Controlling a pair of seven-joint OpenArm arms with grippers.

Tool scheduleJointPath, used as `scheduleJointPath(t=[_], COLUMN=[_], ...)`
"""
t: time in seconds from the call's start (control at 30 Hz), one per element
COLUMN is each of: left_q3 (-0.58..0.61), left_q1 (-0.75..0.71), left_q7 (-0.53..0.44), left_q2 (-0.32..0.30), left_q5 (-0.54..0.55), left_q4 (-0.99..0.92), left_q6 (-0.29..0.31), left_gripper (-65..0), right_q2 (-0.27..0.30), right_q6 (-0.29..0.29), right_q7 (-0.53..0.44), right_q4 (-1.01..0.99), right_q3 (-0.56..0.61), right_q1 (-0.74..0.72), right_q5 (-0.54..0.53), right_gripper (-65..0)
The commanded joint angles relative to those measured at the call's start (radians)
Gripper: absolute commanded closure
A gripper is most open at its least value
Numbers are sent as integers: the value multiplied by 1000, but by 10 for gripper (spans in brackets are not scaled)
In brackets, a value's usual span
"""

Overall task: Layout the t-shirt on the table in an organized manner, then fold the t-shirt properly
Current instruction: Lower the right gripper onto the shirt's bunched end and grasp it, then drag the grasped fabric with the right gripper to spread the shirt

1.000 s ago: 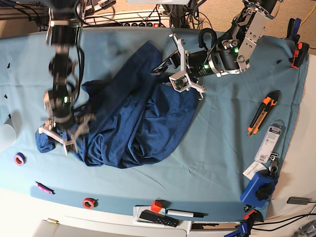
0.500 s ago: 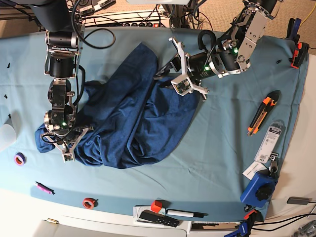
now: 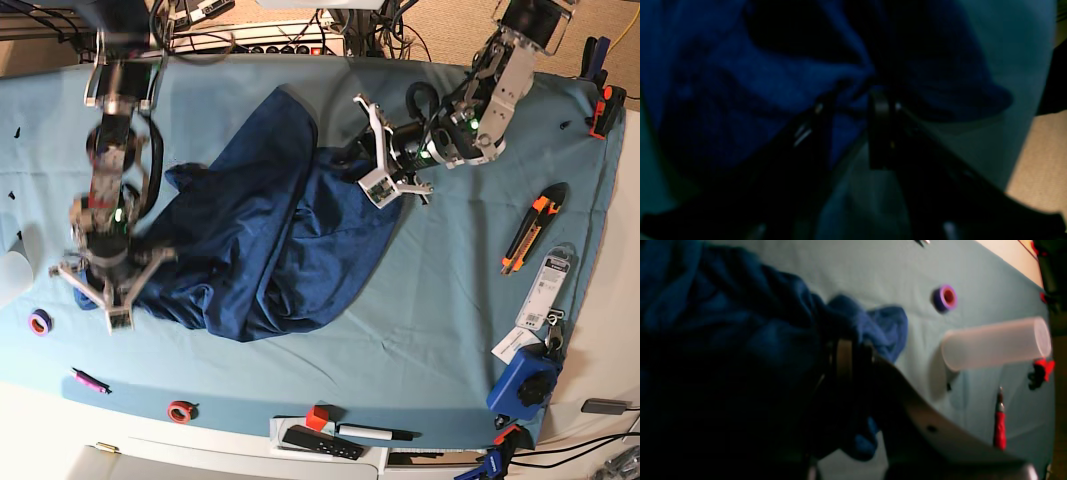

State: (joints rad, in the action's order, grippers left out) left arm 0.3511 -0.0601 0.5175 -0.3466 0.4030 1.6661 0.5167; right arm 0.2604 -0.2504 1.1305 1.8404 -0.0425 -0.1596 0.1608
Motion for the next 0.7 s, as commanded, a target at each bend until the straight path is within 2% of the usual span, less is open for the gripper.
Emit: scheduleJointPath(t=[0.0, 0.07, 0.17, 0.37, 0.47, 0.6, 0.63, 0.67], left_q3=[-5, -5, -5, -5, -5, -5, -5, -5], left_q1=[21, 30, 43, 63, 63, 63, 63, 63], left_q7=[-32, -37, -47, -46, -47, -47, -47, -47], left_q2=[-3, -3, -2, -3, -3, -3, -3, -3], left_q5=[16, 16, 21, 27, 27, 27, 27, 27], left_q4=[11, 10, 10, 10, 10, 10, 10, 10], left_q6=[3, 3, 3, 4, 3, 3, 3, 3], left_gripper=[-187, -187, -187, -187, -187, -187, -187, -187], right_q2=[8, 8, 8, 8, 8, 9, 8, 8], right_q6=[4, 3, -8, -127, -171, -173, -174, -182], right_q7=[-3, 26, 69, 109, 127, 127, 116, 98], right_q4=[48, 115, 225, 431, 498, 516, 516, 516], right_q3=[-3, -3, -3, -3, -3, -3, -3, -3], right_q1=[20, 102, 239, 498, 579, 621, 623, 623], right_q5=[11, 7, -56, -279, -354, -370, -370, -370], right_gripper=[0, 0, 0, 0, 0, 0, -35, -126])
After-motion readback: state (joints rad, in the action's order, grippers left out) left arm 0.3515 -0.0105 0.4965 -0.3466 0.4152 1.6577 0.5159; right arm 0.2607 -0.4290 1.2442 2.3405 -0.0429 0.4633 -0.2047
